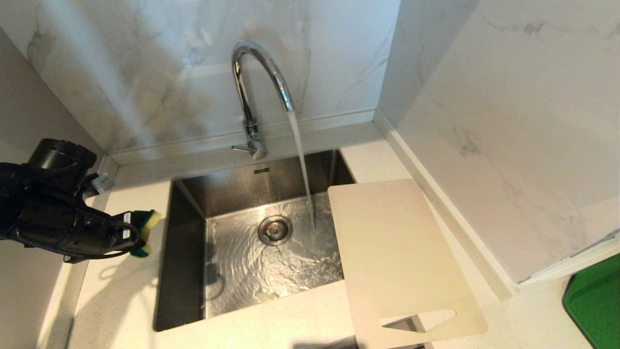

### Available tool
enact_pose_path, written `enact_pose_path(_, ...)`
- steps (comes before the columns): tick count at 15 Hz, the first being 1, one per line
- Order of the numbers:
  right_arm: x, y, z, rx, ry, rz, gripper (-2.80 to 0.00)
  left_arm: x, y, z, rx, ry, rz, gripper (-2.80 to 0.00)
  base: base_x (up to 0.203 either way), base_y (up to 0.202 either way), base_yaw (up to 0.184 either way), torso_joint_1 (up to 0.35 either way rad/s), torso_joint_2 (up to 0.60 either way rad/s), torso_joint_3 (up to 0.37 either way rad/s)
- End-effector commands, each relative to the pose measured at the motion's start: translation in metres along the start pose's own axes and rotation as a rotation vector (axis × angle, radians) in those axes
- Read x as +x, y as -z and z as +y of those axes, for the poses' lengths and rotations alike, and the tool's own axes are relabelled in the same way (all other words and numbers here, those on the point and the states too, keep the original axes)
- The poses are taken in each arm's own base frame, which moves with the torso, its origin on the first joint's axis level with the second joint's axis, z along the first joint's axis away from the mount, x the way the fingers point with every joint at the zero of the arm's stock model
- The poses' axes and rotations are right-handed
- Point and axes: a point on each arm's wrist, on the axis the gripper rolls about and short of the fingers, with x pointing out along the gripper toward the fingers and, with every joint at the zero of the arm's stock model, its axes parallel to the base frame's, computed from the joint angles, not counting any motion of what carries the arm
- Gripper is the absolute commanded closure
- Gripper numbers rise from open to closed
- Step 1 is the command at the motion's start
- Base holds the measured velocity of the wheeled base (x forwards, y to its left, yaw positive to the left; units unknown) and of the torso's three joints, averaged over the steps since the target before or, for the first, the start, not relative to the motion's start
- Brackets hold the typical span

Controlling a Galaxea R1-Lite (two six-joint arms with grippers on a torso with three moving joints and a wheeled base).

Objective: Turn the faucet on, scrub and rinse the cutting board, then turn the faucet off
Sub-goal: Put down the cleaning cloth

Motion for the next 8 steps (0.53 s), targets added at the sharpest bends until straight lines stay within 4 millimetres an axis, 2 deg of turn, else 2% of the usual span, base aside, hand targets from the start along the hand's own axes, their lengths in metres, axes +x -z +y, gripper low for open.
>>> enact_pose_path(1,-0.003,0.001,0.0,0.008,0.007,-0.039,0.0,0.001,0.002,0.001,0.001,-0.011,0.008,0.0,0.0,0.0,0.0,0.0,0.0,0.0)
enact_pose_path(4,-0.003,0.001,0.0,0.008,0.007,-0.039,0.0,0.007,0.007,0.004,0.006,-0.043,0.037,0.0,0.0,0.0,0.0,0.0,0.0,0.0)
enact_pose_path(8,-0.003,0.001,0.0,0.01,0.007,-0.039,0.0,0.026,0.023,0.018,-0.001,-0.14,0.126,0.0,0.0,0.0,0.0,0.0,0.0,0.0)
